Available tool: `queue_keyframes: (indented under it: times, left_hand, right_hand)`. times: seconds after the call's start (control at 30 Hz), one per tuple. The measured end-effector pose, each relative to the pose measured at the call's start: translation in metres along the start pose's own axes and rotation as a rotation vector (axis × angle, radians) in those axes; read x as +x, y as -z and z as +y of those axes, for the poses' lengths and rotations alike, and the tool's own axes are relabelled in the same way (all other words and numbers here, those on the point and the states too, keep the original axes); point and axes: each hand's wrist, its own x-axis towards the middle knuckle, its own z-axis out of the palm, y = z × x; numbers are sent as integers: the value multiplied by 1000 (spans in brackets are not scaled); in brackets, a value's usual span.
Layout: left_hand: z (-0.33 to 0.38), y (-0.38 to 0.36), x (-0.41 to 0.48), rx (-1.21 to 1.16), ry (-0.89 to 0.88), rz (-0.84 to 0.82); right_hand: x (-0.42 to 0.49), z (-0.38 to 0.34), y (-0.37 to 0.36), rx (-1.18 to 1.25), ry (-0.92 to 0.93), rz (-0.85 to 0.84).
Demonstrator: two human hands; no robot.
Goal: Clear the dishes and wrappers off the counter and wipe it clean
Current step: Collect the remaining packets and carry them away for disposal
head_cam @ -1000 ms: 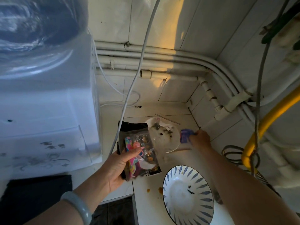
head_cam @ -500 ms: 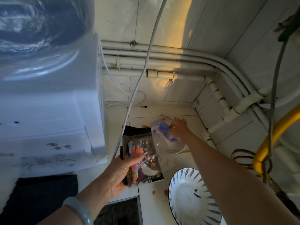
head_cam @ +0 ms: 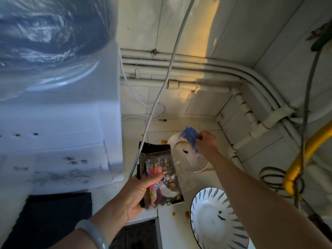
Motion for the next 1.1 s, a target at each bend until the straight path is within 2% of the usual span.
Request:
queue_keyframes:
  times: [0.17,0.4,0.53,0.63,0.7,0.8,1.1]
  left_hand:
    - [0,-6,-8,14,-16,-31]
    - [-6,-6,-22,46,-3,-89]
    - [-14,-2,-33,51,18,-120]
    - [-19,0,-42,59,33,-148]
    - [-23,3,-47,71,29,-156]
    - [-30,11,-56,62,26,-168]
    - [-48,41,-85,-12,39,-154]
  right_hand:
    - [-23,-18,35,390,-55,110]
    - [-70,-27,66,617,-91,123]
    - [-117,-41,74,748,-70,-21]
    - [-157,-49,68,840,-135,-169]
    - [-183,-55,60,821,-134,-255]
    - [-213,-62,44,636,-128,-294]
    - [-284,-92,21,258,14,-103]
